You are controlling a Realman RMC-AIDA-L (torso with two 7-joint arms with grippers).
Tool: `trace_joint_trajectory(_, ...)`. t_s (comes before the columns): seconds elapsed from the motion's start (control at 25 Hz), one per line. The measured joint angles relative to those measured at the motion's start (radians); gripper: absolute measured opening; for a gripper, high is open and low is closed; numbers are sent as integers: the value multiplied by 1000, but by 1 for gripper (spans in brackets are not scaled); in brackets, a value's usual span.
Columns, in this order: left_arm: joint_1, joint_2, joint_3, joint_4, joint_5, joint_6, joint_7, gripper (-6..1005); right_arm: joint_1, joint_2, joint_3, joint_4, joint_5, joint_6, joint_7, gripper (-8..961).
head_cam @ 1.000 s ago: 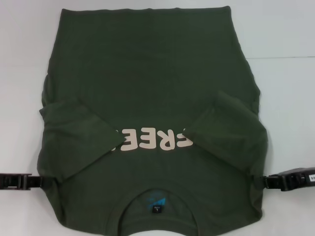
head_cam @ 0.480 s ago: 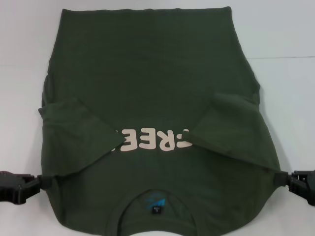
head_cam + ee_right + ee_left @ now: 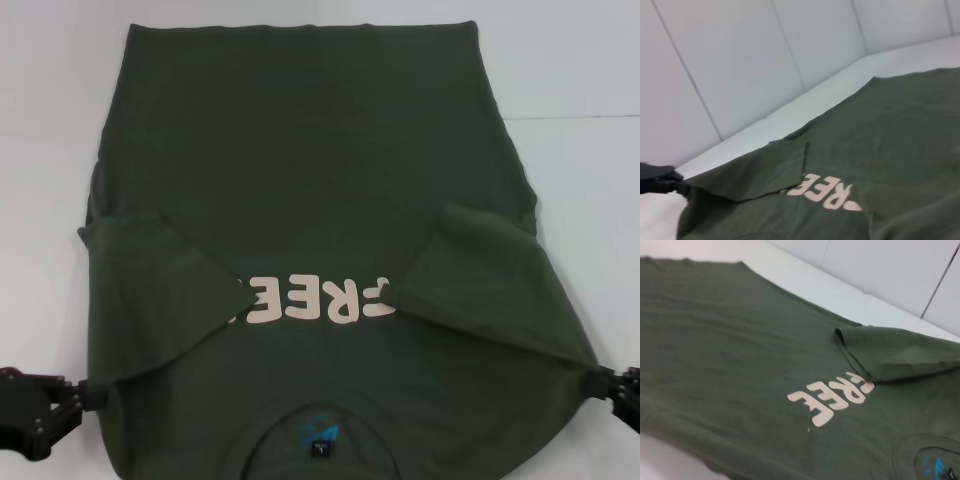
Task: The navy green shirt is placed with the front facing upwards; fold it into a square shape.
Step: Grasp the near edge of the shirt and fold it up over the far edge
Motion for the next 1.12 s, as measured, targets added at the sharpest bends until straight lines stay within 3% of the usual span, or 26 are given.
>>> trace_joint_trajectory(0.2, 39, -1, -96, -5, -1, 62, 126, 28, -46, -1, 71, 2, 1, -50, -57, 23)
trace_joint_trajectory(0.36, 62, -1, -123, -4, 7, 82, 168, 28, -86, 1, 114, 3, 1, -87, -104, 23)
trace_joint_trajectory(0.6, 107, -4, -135, 12, 17, 174, 283, 28, -161, 15, 179, 4, -3, -125, -213, 23)
trace_joint_trajectory(0.92, 154, -20, -139, 23, 36, 205, 366, 28, -272, 38, 194, 6, -5, -154, -314, 23)
trace_joint_trajectory(1.12, 166, -24, -146, 36, 61, 215, 392, 28, -321, 40, 248, 30, -5, -167, -360, 23)
